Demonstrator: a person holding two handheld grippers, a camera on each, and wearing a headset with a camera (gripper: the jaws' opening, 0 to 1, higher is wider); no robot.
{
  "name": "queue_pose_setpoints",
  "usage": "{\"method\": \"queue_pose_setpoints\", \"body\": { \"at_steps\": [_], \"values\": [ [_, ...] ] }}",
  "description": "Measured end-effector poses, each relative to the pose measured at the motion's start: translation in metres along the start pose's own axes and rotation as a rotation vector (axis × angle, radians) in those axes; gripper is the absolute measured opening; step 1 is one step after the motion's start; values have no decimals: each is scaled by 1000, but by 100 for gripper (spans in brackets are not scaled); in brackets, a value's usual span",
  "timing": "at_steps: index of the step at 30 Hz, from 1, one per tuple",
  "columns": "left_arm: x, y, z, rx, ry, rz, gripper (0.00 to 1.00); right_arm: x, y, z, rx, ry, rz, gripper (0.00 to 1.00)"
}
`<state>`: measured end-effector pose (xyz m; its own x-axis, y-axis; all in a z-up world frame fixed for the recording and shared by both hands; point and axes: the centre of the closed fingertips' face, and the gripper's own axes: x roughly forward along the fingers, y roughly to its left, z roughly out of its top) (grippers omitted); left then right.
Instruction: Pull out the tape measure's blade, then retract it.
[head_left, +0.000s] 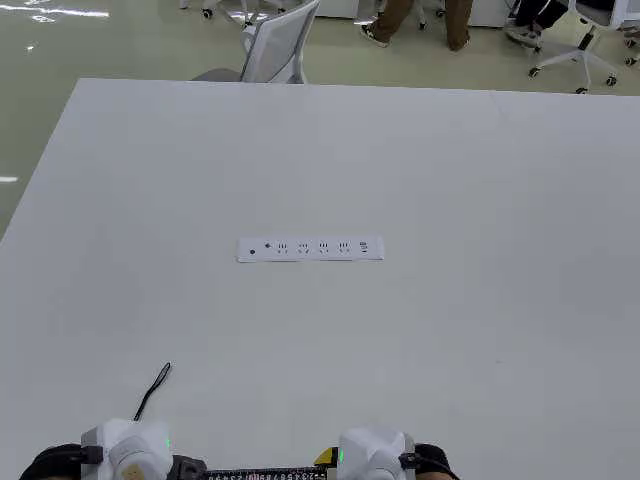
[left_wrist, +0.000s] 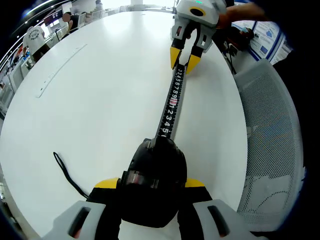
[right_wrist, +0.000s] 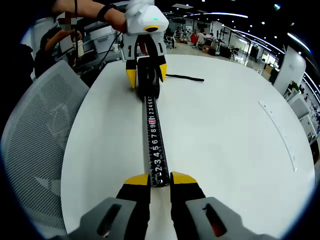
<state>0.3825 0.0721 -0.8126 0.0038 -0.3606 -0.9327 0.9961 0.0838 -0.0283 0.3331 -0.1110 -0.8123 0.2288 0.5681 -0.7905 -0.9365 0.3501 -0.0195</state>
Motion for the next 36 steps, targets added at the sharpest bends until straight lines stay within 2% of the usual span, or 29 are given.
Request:
{"method": "queue_pose_setpoints", "body": {
  "at_steps": [11, 36],
  "values": [
    [1, 1, -1, 2, 3, 1, 41, -4, -1, -5, -4, 3, 0, 13],
    [2, 1, 0, -3, 6, -5, 41, -17, -4, -28, -3, 32, -9, 13]
  ]
}}
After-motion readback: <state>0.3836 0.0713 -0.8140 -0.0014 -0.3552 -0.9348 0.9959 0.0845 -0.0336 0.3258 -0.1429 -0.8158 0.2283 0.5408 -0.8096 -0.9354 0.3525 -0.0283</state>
